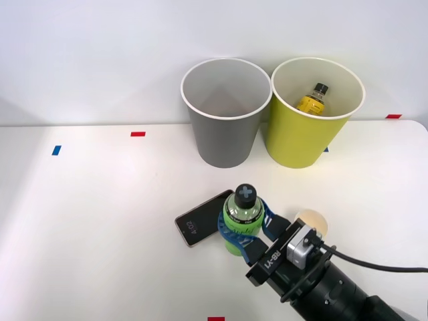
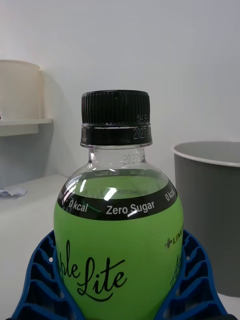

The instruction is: Put cans in the gray bin, plastic bottles in the light green bin

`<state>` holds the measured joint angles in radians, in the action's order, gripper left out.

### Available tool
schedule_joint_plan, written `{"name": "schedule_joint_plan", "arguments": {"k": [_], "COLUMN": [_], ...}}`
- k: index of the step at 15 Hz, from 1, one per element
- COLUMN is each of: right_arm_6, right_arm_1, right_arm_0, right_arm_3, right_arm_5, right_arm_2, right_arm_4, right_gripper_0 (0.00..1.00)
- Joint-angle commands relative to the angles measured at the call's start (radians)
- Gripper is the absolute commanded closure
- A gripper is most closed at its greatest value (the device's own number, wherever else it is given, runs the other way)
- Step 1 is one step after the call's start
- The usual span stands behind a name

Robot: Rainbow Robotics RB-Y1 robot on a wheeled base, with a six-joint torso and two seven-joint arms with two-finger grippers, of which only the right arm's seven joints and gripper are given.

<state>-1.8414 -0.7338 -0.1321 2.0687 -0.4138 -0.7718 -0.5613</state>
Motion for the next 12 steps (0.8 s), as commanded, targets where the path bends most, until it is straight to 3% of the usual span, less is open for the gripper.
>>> {"name": "schedule_joint_plan", "arguments": {"k": [1, 4, 8, 12], "right_arm_6": [0.021, 0.040, 0.114, 0.139], "right_arm_1": [0.034, 0.097, 0.175, 0.229], "right_arm_0": [-0.001, 0.046, 0.181, 0.281], "right_arm_3": [0.082, 0.149, 0.148, 0.148], "right_arm_5": [0.098, 0.274, 0.352, 0.550], "right_arm_2": [0.089, 0.224, 0.359, 0.500], "right_arm_4": [-0.011, -0.026, -0.042, -0.058], "right_gripper_0": [1.00, 1.00, 1.00, 1.00]}}
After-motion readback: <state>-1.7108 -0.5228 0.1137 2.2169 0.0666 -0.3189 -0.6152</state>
